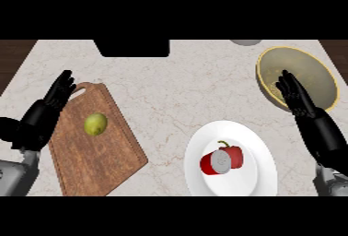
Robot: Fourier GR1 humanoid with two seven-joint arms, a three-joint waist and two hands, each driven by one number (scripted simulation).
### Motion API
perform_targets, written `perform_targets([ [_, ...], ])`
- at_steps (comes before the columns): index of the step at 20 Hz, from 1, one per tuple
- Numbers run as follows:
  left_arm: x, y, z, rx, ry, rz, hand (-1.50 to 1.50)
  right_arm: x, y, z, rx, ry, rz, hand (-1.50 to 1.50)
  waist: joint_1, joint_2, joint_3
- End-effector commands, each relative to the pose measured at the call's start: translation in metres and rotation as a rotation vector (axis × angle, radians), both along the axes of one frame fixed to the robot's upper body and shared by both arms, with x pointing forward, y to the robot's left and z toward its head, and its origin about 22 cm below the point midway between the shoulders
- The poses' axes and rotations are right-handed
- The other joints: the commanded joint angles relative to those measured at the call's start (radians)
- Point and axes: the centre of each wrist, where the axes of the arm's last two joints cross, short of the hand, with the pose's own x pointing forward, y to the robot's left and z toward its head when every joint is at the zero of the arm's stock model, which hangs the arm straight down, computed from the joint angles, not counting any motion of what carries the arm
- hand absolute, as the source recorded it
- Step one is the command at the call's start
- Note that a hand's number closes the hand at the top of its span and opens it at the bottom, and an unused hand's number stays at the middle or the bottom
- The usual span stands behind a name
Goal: Pick the bell pepper from the plate and place it in the bowl
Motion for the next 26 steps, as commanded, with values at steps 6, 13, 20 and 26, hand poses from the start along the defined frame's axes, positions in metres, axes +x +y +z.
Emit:
perform_targets([
  [6, -0.013, -0.058, -0.020, -0.076, 0.027, -0.168, 0.00, -0.049, 0.029, -0.008, 0.029, -0.133, -0.465, 1.50, -0.064, 0.011, 0.002],
  [13, -0.017, -0.079, -0.010, -0.124, 0.084, -0.265, 0.00, -0.059, 0.079, -0.072, -0.205, -0.087, -0.626, -1.50, 0.002, 0.023, 0.005],
  [20, -0.027, -0.105, -0.023, -0.113, 0.070, -0.268, 0.00, -0.056, 0.060, -0.044, -0.697, 0.063, -0.611, -1.50, 0.001, 0.021, 0.001],
  [26, -0.020, -0.099, -0.015, -0.111, 0.082, -0.272, 0.00, -0.057, 0.063, -0.030, -1.045, 0.414, -0.495, -1.50, 0.003, 0.021, -0.004],
])
